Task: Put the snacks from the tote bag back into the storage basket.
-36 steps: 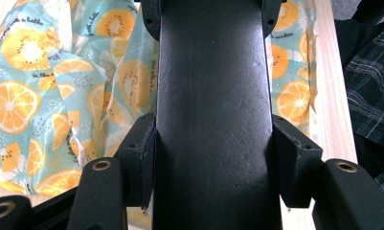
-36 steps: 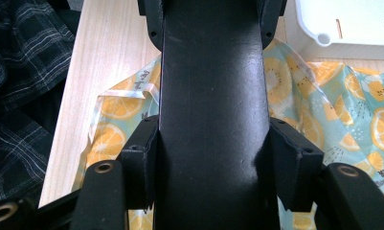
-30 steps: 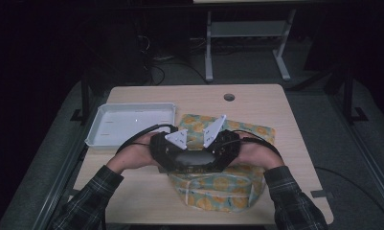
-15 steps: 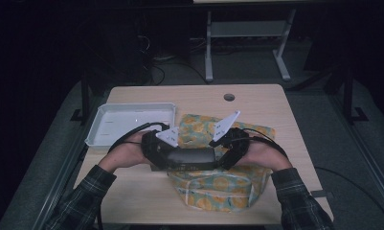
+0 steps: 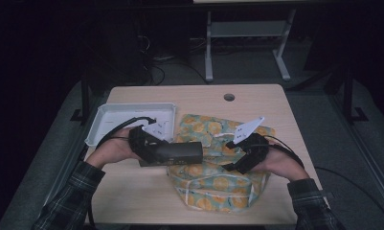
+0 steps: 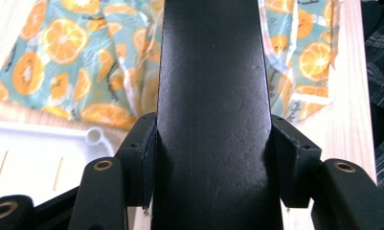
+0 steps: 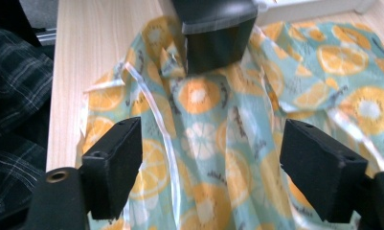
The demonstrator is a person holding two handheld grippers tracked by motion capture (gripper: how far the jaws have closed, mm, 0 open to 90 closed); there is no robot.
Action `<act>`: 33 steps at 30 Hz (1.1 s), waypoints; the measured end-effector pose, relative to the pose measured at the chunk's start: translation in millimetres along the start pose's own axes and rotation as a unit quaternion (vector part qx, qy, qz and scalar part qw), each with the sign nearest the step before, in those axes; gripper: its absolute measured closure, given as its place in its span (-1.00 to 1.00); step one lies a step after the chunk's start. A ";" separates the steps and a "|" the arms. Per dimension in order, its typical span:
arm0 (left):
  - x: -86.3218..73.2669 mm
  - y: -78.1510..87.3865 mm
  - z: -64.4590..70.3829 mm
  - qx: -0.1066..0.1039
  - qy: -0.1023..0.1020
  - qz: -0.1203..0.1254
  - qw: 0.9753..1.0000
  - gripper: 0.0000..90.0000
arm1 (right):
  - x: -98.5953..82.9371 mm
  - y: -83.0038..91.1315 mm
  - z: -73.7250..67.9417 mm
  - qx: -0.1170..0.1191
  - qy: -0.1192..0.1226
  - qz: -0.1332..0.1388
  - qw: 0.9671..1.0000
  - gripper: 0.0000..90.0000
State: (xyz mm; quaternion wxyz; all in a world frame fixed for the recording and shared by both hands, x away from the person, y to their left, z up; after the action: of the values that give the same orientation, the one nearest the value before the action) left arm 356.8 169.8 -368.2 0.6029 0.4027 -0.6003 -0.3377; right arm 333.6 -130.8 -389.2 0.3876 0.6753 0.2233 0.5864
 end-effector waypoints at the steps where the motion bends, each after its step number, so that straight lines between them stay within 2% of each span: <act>1: -2.6 2.3 -2.2 0.002 -0.001 -0.002 1.000 -0.07 | -2.1 -0.3 0.1 -0.002 0.000 0.001 1.000 -0.54; 3: -6.4 5.7 -4.7 0.005 0.001 -0.004 1.000 -0.07 | -7.4 -0.6 -2.5 -0.007 -0.011 -0.008 1.000 -0.57; 7: -14.0 11.9 -9.3 0.009 0.010 0.004 1.000 -0.07 | -16.1 -1.1 -5.4 -0.014 -0.023 -0.008 1.000 -0.58; 17: -30.8 29.9 -23.0 0.033 0.010 -0.002 0.999 -0.07 | -40.8 0.3 -9.0 -0.036 -0.046 -0.007 0.998 -0.58; 22: -38.6 38.5 -30.7 0.043 0.007 -0.002 0.999 -0.07 | -49.5 0.7 -13.1 -0.031 -0.060 -0.007 0.998 -0.58; 33: -56.4 50.9 -51.5 0.053 0.010 0.001 0.999 -0.06 | -62.0 -1.7 -16.5 -0.028 -0.069 -0.013 0.997 -0.58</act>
State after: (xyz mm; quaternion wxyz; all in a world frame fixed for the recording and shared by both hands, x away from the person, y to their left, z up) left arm 401.3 247.0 -346.0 0.5868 0.4372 -0.6117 -0.3006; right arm 304.8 -172.3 -428.6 0.4285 0.6999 0.1880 0.5396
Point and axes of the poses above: each handheld gripper's, and its own axes: y roughly backward along the jaws, x roughly out of its top, z roughly to its right, the point moved 3 cm from there along -y, roughly forward along the jaws, and after that the axes turned 4 degrees about -z, right-handed, at the moved point
